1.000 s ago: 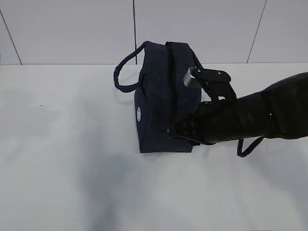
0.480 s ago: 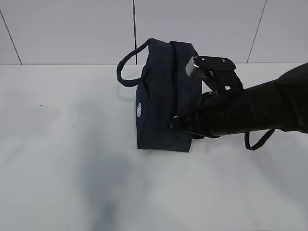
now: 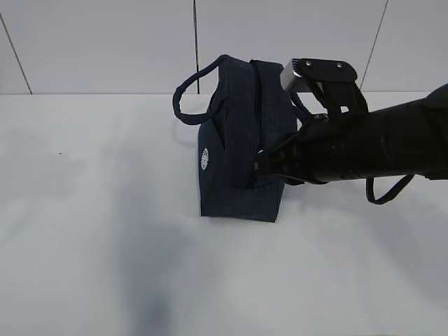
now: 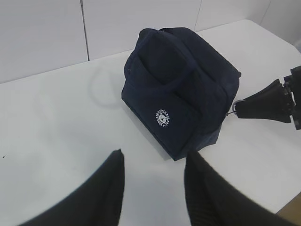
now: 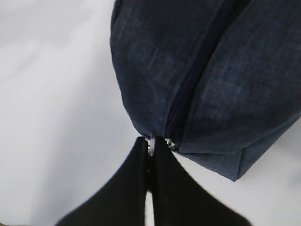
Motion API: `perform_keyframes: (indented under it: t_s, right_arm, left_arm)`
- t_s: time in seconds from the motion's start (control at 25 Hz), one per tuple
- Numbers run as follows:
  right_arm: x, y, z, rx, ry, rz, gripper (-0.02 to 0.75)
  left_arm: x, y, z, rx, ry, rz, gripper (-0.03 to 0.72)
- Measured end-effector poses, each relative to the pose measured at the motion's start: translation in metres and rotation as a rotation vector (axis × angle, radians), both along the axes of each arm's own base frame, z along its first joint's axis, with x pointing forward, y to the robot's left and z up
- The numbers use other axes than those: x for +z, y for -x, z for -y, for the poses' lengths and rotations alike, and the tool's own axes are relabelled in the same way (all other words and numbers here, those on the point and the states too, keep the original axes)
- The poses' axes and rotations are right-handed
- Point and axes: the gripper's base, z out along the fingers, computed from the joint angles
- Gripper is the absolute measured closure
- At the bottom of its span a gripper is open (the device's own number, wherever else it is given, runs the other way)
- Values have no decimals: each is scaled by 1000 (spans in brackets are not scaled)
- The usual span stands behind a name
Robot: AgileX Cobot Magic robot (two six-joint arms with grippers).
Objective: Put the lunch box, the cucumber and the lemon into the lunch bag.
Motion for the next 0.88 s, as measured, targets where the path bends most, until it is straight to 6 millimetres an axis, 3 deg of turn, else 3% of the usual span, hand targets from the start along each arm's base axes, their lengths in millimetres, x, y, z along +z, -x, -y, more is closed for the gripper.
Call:
perform_keyframes:
  t_s: [0.64, 0.88]
  right_arm:
    - [39, -19, -4, -26, -3, 168, 737]
    - [42, -26, -7, -25, 0, 185, 737]
  left_arm:
    - [-12, -16, 7, 2, -29, -63, 381]
    - [-26, -28, 16, -46, -68, -124, 381]
